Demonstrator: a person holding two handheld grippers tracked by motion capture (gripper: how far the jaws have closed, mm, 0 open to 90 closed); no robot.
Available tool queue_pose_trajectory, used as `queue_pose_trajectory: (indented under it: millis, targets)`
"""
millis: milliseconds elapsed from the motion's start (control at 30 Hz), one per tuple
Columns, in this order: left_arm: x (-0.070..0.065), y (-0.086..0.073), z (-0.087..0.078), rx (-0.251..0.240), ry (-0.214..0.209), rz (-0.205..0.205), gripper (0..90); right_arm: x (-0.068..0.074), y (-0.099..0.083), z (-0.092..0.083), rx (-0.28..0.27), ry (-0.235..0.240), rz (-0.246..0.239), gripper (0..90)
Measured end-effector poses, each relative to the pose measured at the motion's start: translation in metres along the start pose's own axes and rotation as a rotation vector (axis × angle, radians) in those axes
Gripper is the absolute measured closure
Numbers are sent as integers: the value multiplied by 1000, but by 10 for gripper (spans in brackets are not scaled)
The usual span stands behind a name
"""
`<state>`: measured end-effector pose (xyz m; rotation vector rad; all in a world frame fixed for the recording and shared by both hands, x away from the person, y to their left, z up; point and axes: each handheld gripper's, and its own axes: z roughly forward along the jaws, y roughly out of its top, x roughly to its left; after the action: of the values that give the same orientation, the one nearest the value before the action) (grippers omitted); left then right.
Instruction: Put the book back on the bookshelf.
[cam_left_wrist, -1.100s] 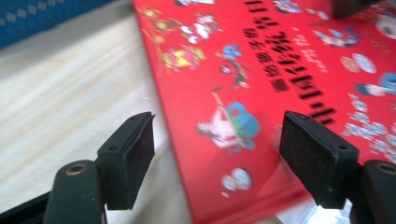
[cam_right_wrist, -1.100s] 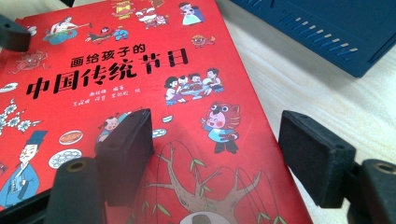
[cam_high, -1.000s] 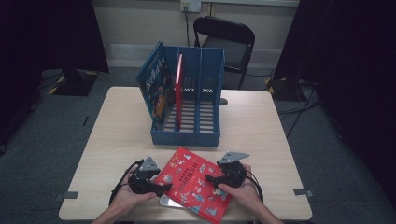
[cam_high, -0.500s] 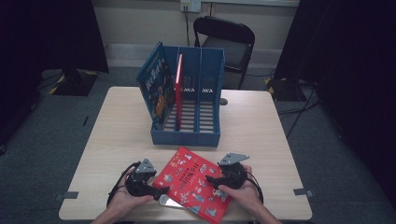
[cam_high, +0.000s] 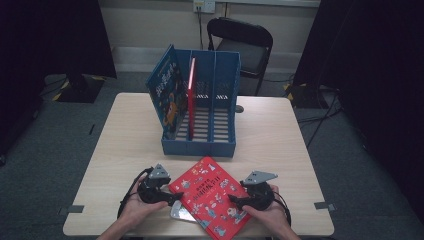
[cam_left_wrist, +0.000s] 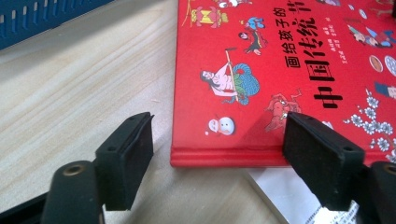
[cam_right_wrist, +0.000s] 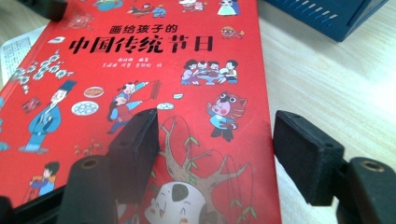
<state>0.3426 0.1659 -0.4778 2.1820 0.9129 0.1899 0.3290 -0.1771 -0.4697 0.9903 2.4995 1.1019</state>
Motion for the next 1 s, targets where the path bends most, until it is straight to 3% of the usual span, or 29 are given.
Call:
queue_pose_trajectory:
  millis: [67, 167, 267, 400, 733, 900, 967, 1000]
  targets:
    - [-1, 1, -1, 0, -14, 11, 328, -2, -1, -2, -1, 8, 4, 358]
    - [0, 1, 0, -8, -9, 16, 338, -10, 3, 1, -15, 37, 28, 402]
    - [-1, 1, 0, -9, -2, 19, 346, -14, 11, 10, -17, 56, 39, 396]
    - [-1, 2, 1, -10, -5, 11, 345, -11, 17, 20, -9, 44, 33, 366]
    - [3, 9, 5, -2, 19, -7, 339, -7, 9, 10, 0, 36, 33, 379]
    - [6, 13, 7, 4, 27, -16, 349, -2, 4, 2, 0, 23, 21, 442]
    - [7, 16, 9, 0, 20, -9, 383, -1, 3, 1, -2, 20, 21, 452]
    - [6, 21, 12, -10, 46, 1, 467, 0, 1, -2, -1, 18, 18, 473]
